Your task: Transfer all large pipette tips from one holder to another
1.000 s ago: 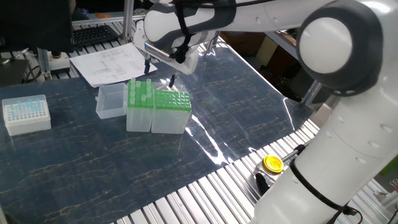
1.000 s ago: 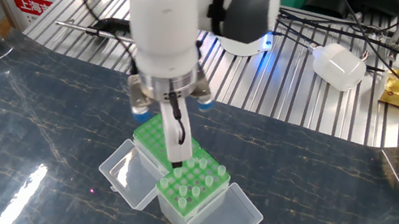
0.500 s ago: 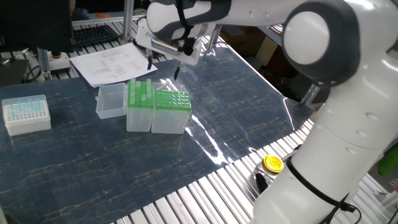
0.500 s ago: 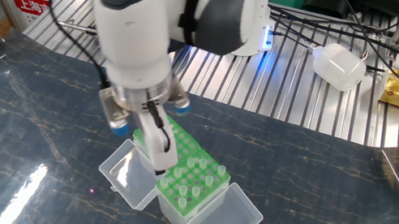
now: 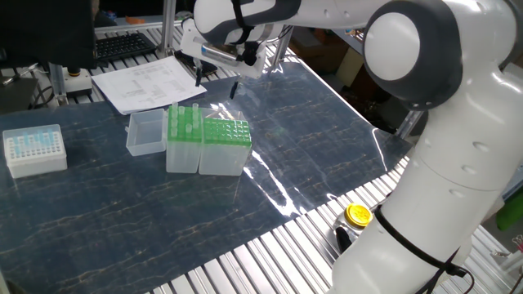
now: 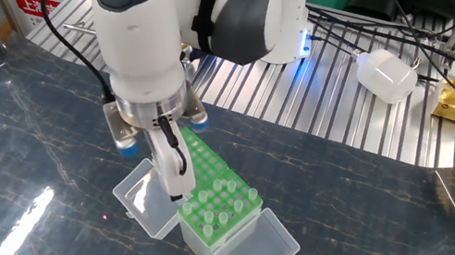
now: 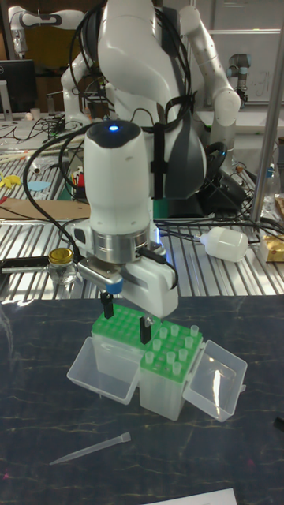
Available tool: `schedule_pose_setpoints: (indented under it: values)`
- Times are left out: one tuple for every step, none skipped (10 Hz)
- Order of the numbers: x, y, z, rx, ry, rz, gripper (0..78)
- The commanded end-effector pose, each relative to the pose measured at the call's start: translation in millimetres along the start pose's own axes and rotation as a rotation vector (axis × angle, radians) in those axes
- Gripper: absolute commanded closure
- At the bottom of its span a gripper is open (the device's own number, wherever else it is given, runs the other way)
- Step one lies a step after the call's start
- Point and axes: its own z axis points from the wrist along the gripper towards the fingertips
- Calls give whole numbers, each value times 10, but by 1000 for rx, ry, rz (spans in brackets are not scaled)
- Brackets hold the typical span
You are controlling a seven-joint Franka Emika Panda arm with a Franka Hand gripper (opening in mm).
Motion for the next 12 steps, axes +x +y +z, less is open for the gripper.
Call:
schedule_pose_setpoints:
  values:
    - [-27,2,-27,3,-7,24,1]
    - [-27,2,-27,9,4,22,1]
    - [-27,2,-27,14,12,9,1]
    - [-27,2,-27,28,38,10,1]
    - [-27,2,-27,14,59,-4,1]
    - [-27,2,-27,12,61,-4,1]
    - [-27,2,-27,-28,99,-12,1]
    - [-27,2,-27,-42,113,-52,1]
    - [-27,2,-27,-36,109,-46,1]
    - [-27,2,-27,-19,94,-37,1]
    - [-77,32,2,-2,79,-27,1]
    - [-96,41,12,2,75,-23,1]
